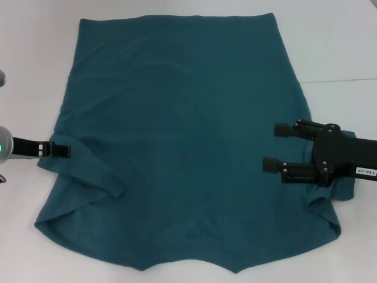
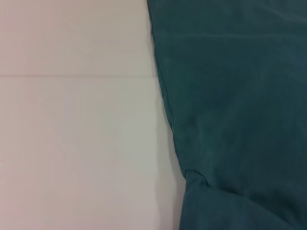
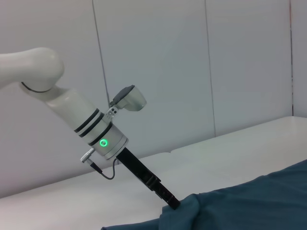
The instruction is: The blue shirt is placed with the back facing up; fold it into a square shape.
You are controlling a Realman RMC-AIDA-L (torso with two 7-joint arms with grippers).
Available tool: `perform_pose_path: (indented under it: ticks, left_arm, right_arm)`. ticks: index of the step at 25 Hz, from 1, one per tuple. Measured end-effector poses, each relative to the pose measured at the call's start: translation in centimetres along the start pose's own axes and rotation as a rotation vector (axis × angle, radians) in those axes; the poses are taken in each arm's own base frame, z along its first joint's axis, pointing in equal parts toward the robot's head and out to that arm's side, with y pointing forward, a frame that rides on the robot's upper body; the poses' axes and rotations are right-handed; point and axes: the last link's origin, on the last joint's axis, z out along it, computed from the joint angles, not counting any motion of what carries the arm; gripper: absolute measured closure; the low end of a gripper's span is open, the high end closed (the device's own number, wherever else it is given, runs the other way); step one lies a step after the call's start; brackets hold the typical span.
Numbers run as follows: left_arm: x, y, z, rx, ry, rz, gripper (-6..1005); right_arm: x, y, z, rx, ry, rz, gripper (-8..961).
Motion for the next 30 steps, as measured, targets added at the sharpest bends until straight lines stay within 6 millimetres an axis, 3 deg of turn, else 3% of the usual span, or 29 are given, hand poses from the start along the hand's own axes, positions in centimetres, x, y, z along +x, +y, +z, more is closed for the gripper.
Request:
perform_pose_path:
  ticks: [28, 30]
  left_arm:
    - [-1.0, 0.1, 1.2, 0.014, -0.015, 0.009, 91]
    - [-1.1, 0.2, 1.3, 0.011, -0.021, 0.010, 145]
  right_arm:
    - [-0.1, -0.2, 0.4, -0.003, 0.001, 0.002, 38]
    - [-0.1, -0.2, 0.4, -0.002, 0.000, 0.002, 38]
